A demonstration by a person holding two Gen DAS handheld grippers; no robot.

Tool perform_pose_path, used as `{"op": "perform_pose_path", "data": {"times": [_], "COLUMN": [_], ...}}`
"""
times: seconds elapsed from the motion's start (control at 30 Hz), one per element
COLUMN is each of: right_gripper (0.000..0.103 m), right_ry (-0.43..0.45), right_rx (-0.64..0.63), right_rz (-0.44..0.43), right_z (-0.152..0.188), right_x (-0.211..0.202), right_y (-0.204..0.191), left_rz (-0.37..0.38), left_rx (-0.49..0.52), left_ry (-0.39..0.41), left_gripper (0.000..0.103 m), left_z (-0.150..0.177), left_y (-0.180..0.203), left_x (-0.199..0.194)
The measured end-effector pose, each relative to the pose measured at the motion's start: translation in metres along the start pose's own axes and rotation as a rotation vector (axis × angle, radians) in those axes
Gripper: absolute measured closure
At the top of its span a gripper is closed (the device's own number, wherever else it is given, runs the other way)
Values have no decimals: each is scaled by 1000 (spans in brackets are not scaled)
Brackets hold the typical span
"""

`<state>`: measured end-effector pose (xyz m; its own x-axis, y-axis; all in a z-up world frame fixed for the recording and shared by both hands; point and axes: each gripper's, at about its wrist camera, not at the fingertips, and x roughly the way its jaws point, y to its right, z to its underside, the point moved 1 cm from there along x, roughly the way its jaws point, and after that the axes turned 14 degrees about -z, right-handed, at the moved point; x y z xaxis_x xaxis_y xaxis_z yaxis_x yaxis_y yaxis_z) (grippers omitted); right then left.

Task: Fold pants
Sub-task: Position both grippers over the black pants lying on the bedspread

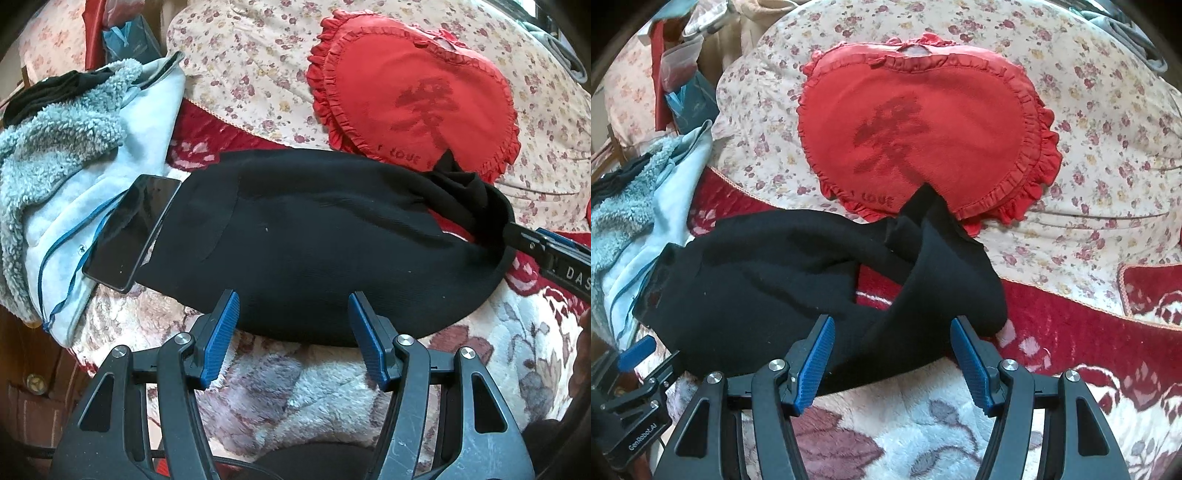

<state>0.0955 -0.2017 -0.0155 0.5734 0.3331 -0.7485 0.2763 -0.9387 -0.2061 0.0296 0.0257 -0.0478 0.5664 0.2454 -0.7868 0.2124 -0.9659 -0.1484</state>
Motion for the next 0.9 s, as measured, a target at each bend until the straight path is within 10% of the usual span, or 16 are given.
{"op": "perform_pose_path", "data": {"times": [0.9], "right_gripper": [39], "right_ry": [5], "right_rx": [106], "right_rz": [48], "right_z": [5], "right_x": [6], "right_y": [37], "left_rz": [-7], "left_rx": [-69], "left_ry": [-58], "left_gripper": [42], "left_z": [4], "left_y": [-16], "left_x": [10]}}
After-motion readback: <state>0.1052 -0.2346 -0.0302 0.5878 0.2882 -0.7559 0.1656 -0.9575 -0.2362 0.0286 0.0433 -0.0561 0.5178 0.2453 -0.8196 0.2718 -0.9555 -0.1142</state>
